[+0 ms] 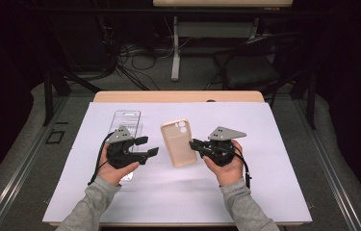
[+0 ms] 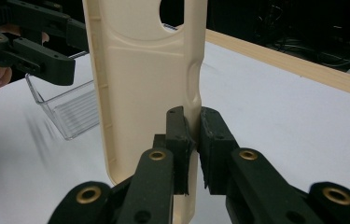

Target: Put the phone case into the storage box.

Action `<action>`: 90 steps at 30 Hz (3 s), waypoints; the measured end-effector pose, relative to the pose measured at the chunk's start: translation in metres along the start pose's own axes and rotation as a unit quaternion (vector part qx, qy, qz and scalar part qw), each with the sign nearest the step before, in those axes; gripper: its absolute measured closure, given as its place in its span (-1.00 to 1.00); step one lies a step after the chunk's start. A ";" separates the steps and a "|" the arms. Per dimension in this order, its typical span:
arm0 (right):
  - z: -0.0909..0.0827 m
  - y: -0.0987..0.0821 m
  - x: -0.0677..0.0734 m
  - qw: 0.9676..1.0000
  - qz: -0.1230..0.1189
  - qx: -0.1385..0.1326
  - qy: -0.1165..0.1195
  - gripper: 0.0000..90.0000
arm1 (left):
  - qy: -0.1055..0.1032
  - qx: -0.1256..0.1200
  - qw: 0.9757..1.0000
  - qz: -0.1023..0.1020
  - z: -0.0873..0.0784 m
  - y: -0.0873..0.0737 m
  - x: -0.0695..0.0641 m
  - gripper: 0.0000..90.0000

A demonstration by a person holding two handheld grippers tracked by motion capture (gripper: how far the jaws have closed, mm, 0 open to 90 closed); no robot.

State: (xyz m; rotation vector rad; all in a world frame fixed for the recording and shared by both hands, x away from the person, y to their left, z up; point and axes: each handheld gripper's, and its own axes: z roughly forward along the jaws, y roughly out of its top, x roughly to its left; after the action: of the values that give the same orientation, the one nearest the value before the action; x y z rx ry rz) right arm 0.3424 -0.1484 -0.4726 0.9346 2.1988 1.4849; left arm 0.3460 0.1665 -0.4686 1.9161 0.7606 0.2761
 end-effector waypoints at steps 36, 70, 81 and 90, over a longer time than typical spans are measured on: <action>0.013 -0.006 0.022 0.999 -0.030 0.015 -0.036 0.85 | 0.042 -0.019 0.998 0.033 -0.022 0.015 -0.009 -0.29; 0.023 -0.007 0.042 0.998 -0.057 0.024 -0.026 0.85 | 0.061 -0.012 0.995 0.077 -0.029 0.024 -0.028 -0.11; 0.024 -0.007 0.047 0.997 -0.068 0.026 -0.027 0.85 | 0.076 -0.003 0.993 0.092 -0.030 0.025 -0.029 0.04; 0.024 -0.007 0.049 0.997 -0.073 0.028 -0.027 0.85 | 0.087 -0.001 0.990 0.109 -0.030 0.025 -0.030 0.15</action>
State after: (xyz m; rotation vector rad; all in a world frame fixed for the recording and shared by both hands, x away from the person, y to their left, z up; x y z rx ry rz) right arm 0.3187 -0.1002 -0.4846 0.8026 2.2270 1.3235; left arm 0.3170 0.1625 -0.4286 1.9932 0.6626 0.5857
